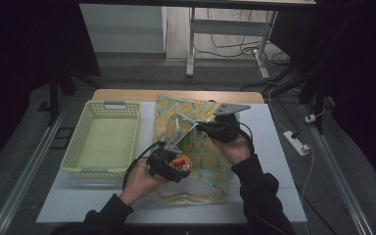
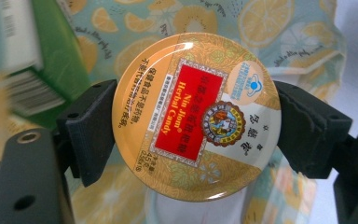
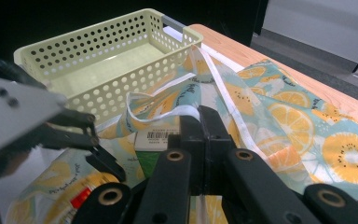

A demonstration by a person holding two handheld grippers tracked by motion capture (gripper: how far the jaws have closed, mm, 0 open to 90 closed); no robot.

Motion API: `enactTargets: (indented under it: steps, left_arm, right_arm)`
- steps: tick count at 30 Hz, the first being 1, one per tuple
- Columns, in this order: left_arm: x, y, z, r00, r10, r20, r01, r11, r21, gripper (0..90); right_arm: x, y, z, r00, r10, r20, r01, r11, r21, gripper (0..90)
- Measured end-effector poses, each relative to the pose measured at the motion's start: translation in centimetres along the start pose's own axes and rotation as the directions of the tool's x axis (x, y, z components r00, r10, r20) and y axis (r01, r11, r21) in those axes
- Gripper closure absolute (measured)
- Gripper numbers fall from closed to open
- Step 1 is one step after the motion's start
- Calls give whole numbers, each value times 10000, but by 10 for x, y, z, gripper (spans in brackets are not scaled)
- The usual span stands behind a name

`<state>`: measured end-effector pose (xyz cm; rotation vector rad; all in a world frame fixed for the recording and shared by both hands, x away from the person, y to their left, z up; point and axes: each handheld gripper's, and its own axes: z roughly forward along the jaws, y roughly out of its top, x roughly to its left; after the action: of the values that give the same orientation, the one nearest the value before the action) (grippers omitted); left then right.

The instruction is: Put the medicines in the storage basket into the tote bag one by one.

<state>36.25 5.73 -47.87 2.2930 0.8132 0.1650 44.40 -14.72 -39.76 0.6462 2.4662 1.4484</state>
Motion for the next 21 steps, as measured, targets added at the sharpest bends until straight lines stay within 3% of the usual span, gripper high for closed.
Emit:
enactTargets:
  steps: [9, 21]
  left_arm:
    - [-1, 11, 29, 9999, -56, -116, 58, 9998, 175, 206]
    - [5, 15, 51, 9945, -92, -1046, 124, 9995, 296, 204]
  right_arm:
    - [-1, 0, -2, 10000, 19, 41, -19, 10000, -7, 897]
    - [-3, 0, -3, 10000, 59, 65, -59, 10000, -18, 897]
